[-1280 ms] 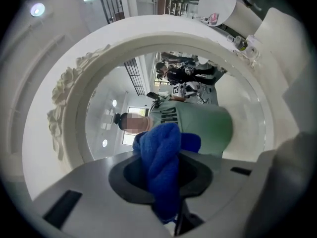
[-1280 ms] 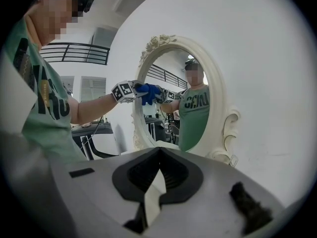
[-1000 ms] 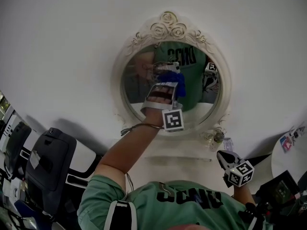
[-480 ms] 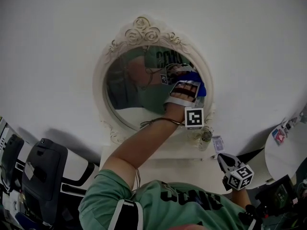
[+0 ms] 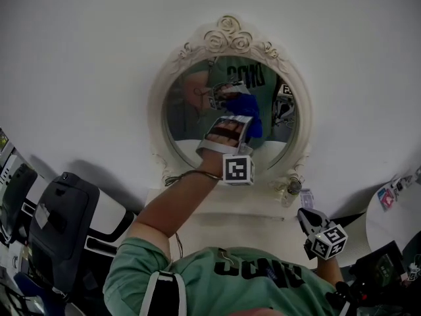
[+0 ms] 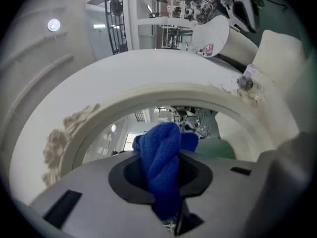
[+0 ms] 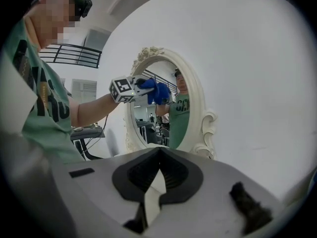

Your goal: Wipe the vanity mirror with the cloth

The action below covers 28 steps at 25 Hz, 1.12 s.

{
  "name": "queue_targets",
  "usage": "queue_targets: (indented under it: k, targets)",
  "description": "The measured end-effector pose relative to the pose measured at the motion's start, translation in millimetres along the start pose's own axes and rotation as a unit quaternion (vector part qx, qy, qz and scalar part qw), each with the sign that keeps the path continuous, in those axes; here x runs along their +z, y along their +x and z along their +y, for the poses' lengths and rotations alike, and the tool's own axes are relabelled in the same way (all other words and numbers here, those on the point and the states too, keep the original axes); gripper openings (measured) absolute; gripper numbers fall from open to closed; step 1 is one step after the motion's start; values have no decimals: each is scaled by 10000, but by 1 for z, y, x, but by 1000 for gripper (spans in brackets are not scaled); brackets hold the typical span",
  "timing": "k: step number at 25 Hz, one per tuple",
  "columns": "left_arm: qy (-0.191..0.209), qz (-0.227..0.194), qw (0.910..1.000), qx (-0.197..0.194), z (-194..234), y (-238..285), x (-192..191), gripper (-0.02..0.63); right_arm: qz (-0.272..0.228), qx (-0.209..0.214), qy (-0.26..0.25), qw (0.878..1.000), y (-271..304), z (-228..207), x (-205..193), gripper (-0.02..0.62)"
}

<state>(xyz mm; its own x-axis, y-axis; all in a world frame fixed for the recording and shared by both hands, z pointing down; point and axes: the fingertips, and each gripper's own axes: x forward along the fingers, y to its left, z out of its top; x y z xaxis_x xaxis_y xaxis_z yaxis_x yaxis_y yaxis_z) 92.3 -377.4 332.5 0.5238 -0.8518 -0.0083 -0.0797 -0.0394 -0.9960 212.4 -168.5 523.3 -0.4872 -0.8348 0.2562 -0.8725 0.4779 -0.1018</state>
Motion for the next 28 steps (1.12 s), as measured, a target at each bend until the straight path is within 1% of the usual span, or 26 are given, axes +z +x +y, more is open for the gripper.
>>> queue_targets:
  k: [1,3,6,8,11,13,16,20,28]
  targets:
    - [13,234,9997,-9,-4,-9,-31,97,13,54,-30,10000,5,3,2,12]
    - [170,798,9967,26,-10,-27,-95,97,54,147,-80,9998,13,8,4,12]
    - [212,1543,9878,-19,-17,-50,-175,97,111,256,-126,9995,25,13,6,12]
    - [180,1927,9810,-87,-20,-65,-213,97,137,333,-170,9992,31,18,8,12]
    - [214,2304,9727,-192,-24,-77,-247,97,186,398,-255,9987,36,25,10,12]
    - [222,2330,9720,-213,-28,-78,-255,97,210,403,-276,9986,37,27,11,12]
    - [195,2201,9752,-152,-24,-77,-249,97,227,400,-294,9985,38,27,12,12]
    - [370,2247,9737,-121,-24,-77,-253,97,235,375,-313,9985,39,26,13,12]
    - [172,2198,9753,-98,-21,-77,-246,97,272,405,-306,9983,40,26,9,12]
